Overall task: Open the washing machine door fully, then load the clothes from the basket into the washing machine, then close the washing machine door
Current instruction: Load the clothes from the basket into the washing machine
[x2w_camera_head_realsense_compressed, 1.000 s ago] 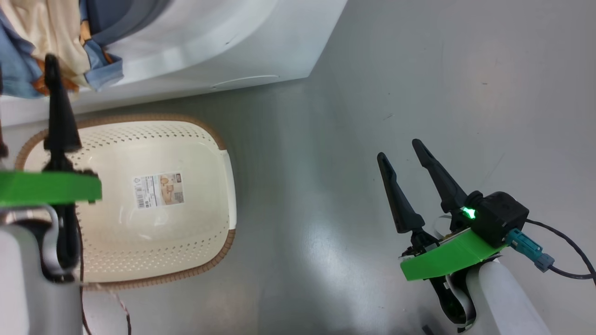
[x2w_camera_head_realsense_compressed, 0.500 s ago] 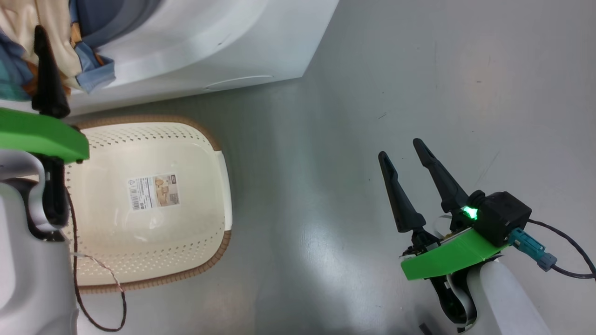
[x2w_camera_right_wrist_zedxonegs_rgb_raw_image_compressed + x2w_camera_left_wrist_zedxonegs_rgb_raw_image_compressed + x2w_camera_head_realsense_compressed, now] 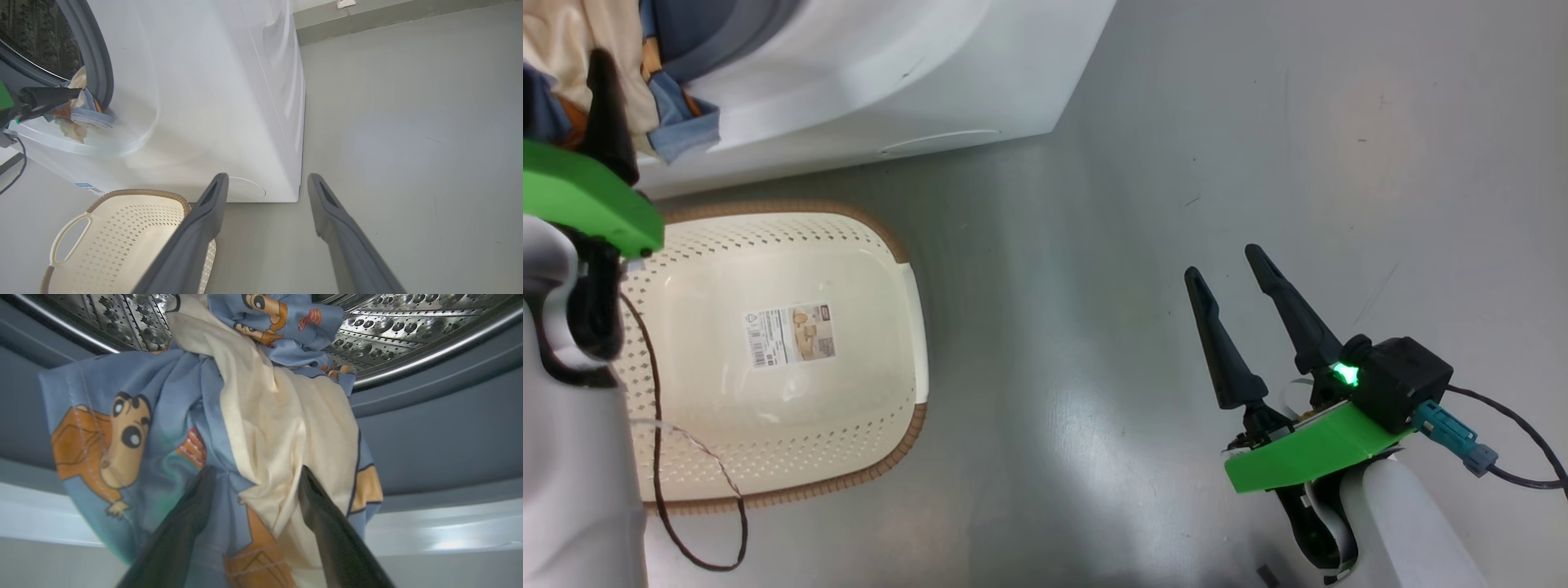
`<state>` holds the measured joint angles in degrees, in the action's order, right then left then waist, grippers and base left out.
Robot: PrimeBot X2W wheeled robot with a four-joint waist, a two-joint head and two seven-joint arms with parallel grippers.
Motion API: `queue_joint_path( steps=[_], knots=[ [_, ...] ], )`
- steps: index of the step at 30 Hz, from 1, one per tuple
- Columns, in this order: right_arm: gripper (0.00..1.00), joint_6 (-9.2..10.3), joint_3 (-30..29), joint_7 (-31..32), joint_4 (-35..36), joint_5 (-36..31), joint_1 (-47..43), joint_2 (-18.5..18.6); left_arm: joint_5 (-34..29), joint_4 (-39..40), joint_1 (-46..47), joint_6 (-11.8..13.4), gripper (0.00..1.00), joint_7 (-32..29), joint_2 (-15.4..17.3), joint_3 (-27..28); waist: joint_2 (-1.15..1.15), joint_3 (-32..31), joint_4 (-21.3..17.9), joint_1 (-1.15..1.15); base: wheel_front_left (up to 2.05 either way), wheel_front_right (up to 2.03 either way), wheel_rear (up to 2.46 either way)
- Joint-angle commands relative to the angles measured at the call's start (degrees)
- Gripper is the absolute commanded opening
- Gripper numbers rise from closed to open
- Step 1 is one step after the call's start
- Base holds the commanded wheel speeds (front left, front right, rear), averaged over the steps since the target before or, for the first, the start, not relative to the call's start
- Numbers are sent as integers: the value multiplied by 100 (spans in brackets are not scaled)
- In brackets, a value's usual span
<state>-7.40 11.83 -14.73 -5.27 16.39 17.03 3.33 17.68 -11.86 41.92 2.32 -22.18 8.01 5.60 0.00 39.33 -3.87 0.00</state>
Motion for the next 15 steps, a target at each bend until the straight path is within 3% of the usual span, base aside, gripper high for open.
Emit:
queue_joint_path(
  steps=[1, 2, 3, 4, 6, 11, 15],
  knots=[
    [100, -9, 129, -27, 100, 49, -99, -46, 73, 10, -32, 62, 100, -150, 178, 132, 0, 3, -2, 0, 0, 0, 0],
    [100, -9, 137, -27, 94, 54, -97, -46, 118, -26, -13, 74, 100, -259, 156, 127, 0, 5, -4, 0, 0, 0, 0],
    [100, -9, 143, -27, 90, 58, -94, -46, 141, -53, 2, 81, 85, -357, 154, 114, 0, 7, -7, 0, 0, 0, 0],
    [100, -9, 148, -27, 87, 59, -92, -46, 186, -71, 12, 86, 53, -434, 133, 114, 0, 8, -9, 0, 0, 0, 0],
    [100, -9, 148, -27, 80, 61, -89, -46, 186, -50, 26, 99, 0, -455, 143, 102, 0, 14, -10, 0, 0, 0, 0],
    [100, -9, 156, -27, 46, 63, -84, -46, 82, 3, 86, 116, 0, -236, 196, 51, 0, 17, -7, 0, 0, 0, 0],
    [100, -9, 194, -27, 41, 92, -54, -46, -137, 136, 363, 69, 0, 519, 289, -9, 0, 31, -17, 0, 0, 0, 0]
  ],
)
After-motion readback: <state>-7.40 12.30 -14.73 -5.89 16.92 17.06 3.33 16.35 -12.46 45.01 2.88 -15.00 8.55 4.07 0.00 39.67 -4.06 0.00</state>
